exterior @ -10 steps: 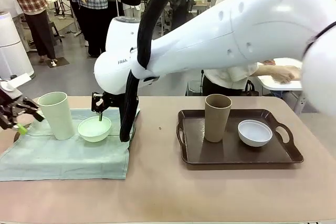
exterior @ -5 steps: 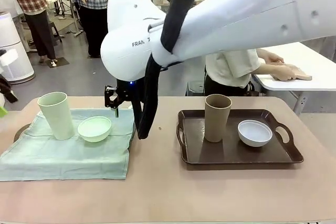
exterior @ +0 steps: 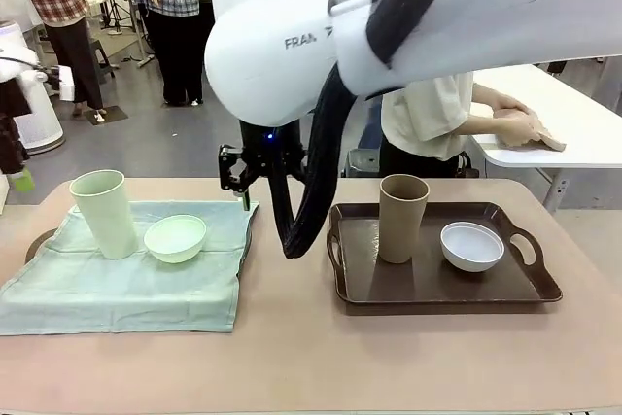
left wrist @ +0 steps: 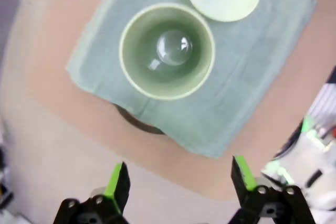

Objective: Set up a tray with a mat and arrange the tableware.
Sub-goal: Place the Picnic Bowl and Reusable plastic cup back onto the Handle tray in front of the human's position.

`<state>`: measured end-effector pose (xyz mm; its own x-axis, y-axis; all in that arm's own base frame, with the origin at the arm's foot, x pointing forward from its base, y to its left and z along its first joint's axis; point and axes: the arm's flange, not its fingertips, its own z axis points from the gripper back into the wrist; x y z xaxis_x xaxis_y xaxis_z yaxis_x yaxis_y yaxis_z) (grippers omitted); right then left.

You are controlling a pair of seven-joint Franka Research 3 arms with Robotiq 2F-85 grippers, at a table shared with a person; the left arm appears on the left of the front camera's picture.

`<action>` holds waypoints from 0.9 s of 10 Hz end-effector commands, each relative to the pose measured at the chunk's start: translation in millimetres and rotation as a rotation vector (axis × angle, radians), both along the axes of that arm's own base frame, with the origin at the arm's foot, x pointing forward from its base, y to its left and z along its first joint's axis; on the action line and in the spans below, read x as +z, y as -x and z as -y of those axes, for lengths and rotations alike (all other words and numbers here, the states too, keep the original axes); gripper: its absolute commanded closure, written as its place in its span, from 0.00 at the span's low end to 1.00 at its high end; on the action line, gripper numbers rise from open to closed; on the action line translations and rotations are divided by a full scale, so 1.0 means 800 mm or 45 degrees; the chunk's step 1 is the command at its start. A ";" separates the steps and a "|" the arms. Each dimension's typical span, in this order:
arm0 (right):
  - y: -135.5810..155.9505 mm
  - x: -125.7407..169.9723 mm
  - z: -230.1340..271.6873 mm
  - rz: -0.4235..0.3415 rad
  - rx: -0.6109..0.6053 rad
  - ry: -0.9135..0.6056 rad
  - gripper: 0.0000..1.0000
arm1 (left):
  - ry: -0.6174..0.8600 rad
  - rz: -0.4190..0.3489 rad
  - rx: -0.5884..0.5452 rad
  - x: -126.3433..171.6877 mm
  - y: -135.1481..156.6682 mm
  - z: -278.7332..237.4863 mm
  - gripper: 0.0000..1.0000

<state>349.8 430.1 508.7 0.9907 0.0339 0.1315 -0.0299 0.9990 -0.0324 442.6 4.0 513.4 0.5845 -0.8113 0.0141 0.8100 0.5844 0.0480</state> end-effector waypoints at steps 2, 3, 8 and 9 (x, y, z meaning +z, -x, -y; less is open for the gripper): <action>0.022 0.004 0.042 -0.045 -0.173 -0.018 0.03 | 0.204 -0.134 0.189 0.001 -0.026 0.051 0.00; 0.026 0.006 0.053 -0.069 -0.204 -0.001 0.03 | 0.301 -0.135 0.254 0.006 -0.021 0.064 0.00; 0.013 0.013 0.040 -0.038 -0.145 0.004 0.03 | 0.174 -0.147 0.185 -0.007 -0.020 0.064 0.00; 0.013 0.013 0.040 -0.038 -0.145 0.004 0.03 | 0.174 -0.147 0.185 -0.007 -0.020 0.064 0.00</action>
